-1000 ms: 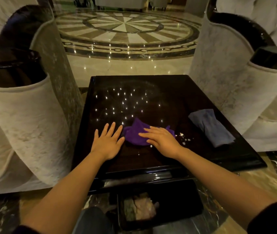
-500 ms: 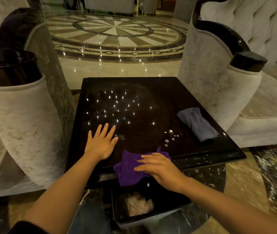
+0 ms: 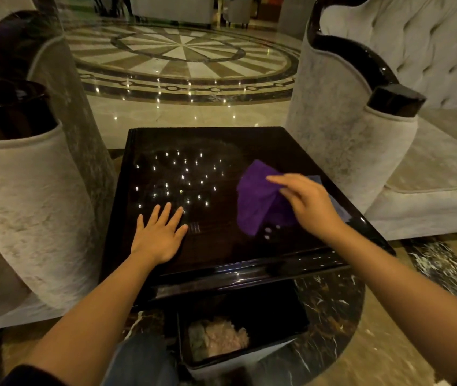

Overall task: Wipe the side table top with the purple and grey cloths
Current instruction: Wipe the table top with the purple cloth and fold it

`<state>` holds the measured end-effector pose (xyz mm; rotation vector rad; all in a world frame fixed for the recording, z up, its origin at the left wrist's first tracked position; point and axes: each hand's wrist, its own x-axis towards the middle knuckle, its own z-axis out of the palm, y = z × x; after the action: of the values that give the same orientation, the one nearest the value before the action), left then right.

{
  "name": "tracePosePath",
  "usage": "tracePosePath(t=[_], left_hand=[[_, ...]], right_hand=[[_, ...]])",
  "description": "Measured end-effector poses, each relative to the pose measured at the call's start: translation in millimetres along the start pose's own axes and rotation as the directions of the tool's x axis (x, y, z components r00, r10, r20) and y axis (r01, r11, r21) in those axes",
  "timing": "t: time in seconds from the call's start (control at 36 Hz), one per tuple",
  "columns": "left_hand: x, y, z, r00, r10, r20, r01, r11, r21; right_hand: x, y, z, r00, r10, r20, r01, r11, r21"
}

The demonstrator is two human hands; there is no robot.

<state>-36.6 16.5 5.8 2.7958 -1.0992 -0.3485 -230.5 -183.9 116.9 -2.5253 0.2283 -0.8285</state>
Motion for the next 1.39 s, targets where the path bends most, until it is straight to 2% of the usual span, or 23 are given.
tracePosePath(t=[0.19,0.28,0.36,0.42,0.47,0.61,0.72,0.94,1.22,1.39], left_hand=[[-1,0,-1,1.0,-0.003,-0.013,0.003,1.0,0.007],[-1,1,-2,1.0,-0.005,-0.016,0.005,1.0,0.007],[-2,1,-2,1.0,-0.006,-0.008,0.006,1.0,0.011],[-2,1,-2,1.0,-0.009,-0.004,0.009,1.0,0.015],[-2,1,-1,1.0,-0.011,-0.004,0.011,1.0,0.017],[-1,0,1,1.0,-0.009,-0.019,0.009,1.0,0.021],[0,-1,4,1.0,-0.008,-0.022,0.008,1.0,0.023],[0,0,5,1.0,-0.013,-0.02,0.014,1.0,0.021],[-4,1,1,1.0,0.002,-0.011,-0.002,1.0,0.012],[-3,1,0,1.0,0.002,-0.014,-0.002,1.0,0.01]], right_hand=[[43,46,8,0.992,0.127,-0.004,-0.124,0.967,-0.221],[42,67,24,0.964,0.221,0.149,-0.172,0.943,-0.285],[33,89,43,0.861,0.342,0.377,-0.181,0.898,-0.4],[30,98,51,0.814,0.398,0.424,-0.236,0.892,-0.385],[30,103,54,0.809,0.416,0.415,-0.304,0.901,-0.31],[27,112,57,0.789,0.404,0.463,-0.307,0.912,-0.273],[23,116,61,0.767,0.425,0.481,-0.287,0.898,-0.334],[5,96,66,0.818,0.387,0.426,-0.252,0.906,-0.339],[-44,27,77,0.828,0.246,0.503,-0.142,0.961,-0.236],[-84,-17,87,0.855,0.107,0.507,-0.017,0.984,-0.18]])
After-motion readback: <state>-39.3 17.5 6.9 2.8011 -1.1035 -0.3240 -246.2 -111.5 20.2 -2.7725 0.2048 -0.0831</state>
